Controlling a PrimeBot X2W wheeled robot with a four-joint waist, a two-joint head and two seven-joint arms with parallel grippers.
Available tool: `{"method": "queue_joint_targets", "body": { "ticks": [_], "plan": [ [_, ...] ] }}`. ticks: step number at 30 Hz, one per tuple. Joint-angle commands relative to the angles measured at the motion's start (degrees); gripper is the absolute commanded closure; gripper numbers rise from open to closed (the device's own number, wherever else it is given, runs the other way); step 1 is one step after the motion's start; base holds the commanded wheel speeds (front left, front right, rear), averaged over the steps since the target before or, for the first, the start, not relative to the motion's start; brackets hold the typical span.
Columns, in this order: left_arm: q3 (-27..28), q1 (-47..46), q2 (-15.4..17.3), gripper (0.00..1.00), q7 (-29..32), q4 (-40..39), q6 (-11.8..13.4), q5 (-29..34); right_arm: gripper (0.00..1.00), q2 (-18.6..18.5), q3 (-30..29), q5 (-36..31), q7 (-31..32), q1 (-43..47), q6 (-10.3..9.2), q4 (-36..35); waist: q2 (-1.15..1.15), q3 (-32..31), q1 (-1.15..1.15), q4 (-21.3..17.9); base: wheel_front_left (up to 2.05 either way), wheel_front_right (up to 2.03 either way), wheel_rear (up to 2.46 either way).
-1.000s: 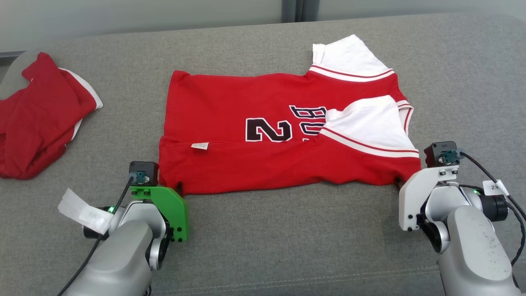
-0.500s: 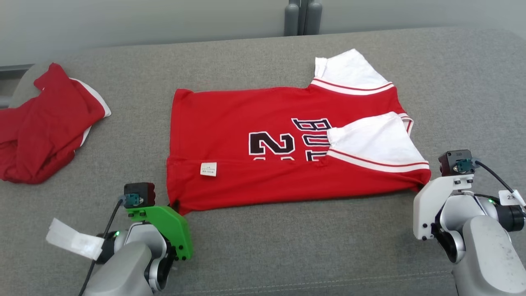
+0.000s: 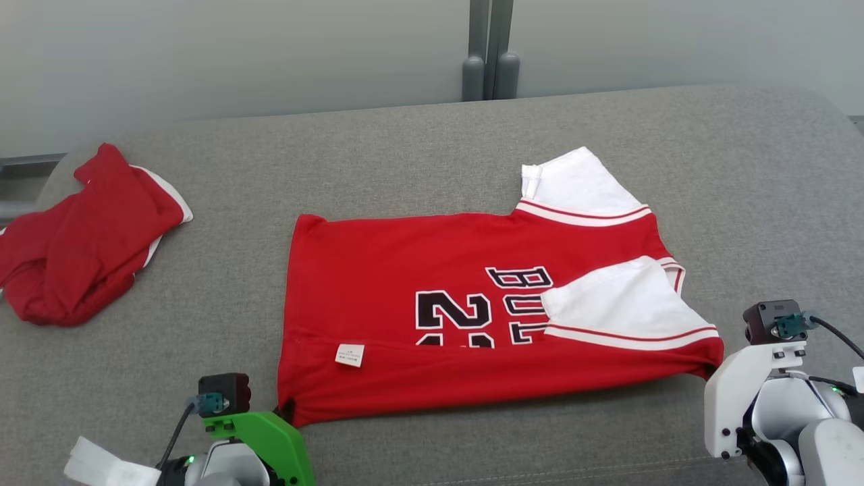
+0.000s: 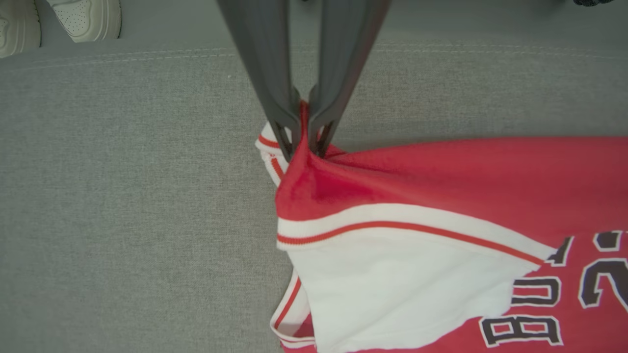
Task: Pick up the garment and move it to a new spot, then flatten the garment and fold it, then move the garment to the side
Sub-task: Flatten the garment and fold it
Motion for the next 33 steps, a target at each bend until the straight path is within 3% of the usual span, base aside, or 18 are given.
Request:
{"method": "queue_joint_targets", "body": {
  "ticks": [1,7,8,9,10,11,16,20,24,29,33],
  "plan": [
    [0.0,1.9,1.4,1.0,-0.1,-1.8,1.2,0.0,1.0,0.0,0.0,0.4,1.0,1.7,-0.14,-1.6,0.0,-0.7,0.0,-0.8,0.0,0.0,0.0],
    [-0.3,5.5,3.6,1.0,-0.4,-7.4,3.8,0.7,1.0,1.2,0.9,1.9,1.8,4.6,-0.13,-3.8,0.0,-1.4,0.0,-1.1,0.0,0.0,0.0],
    [-0.2,5.8,3.9,1.0,-0.9,-8.1,4.4,0.9,0.94,1.2,1.7,2.2,1.2,4.7,-0.12,-3.9,0.0,-1.5,0.0,-1.2,0.0,0.0,0.0],
    [-0.1,6.1,4.2,0.92,-1.4,-8.8,5.0,1.2,0.0,1.4,2.1,2.8,0.7,4.8,-0.12,-3.7,0.0,-1.7,0.0,-1.2,0.0,0.0,0.0],
    [-0.1,6.7,4.2,0.11,-1.7,-9.3,5.4,1.2,0.0,1.2,2.6,2.9,-0.1,4.9,-0.12,-3.4,0.0,-1.8,0.0,-1.3,0.0,0.0,0.0],
    [-0.1,7.2,4.1,0.0,-2.0,-9.8,5.8,1.1,0.0,0.8,3.2,3.0,-0.6,5.1,-0.12,-2.8,0.0,-1.9,0.0,-1.3,0.0,0.0,0.0],
    [0.6,8.5,4.0,0.0,-3.5,-11.5,6.9,0.7,0.0,-0.2,4.9,3.4,-3.2,5.7,-0.12,-1.4,0.0,-2.4,0.0,-1.1,0.0,0.0,0.0],
    [1.4,9.9,4.0,0.0,-7.4,-12.9,8.3,1.9,0.0,-0.5,5.4,2.7,-9.4,5.8,-0.12,-1.5,0.0,-3.3,0.0,-0.6,0.0,0.0,0.0],
    [5.4,11.3,3.3,0.0,-13.9,-16.0,10.9,4.0,0.0,1.5,5.6,3.0,-17.6,6.4,-0.11,-1.5,0.0,-4.5,0.0,-0.2,0.0,0.0,0.0],
    [14.3,13.7,1.2,0.0,-14.8,-24.5,14.0,11.8,0.0,3.6,4.1,1.4,-29.5,7.0,-0.11,-1.3,0.0,-6.2,0.0,0.3,0.0,0.0,0.0],
    [20.7,17.5,-1.8,0.0,-14.7,-31.3,11.7,19.5,0.0,4.8,2.9,0.5,-36.2,7.6,-0.1,-0.7,0.0,-7.8,0.0,0.8,0.0,0.0,0.0]
  ]
}}
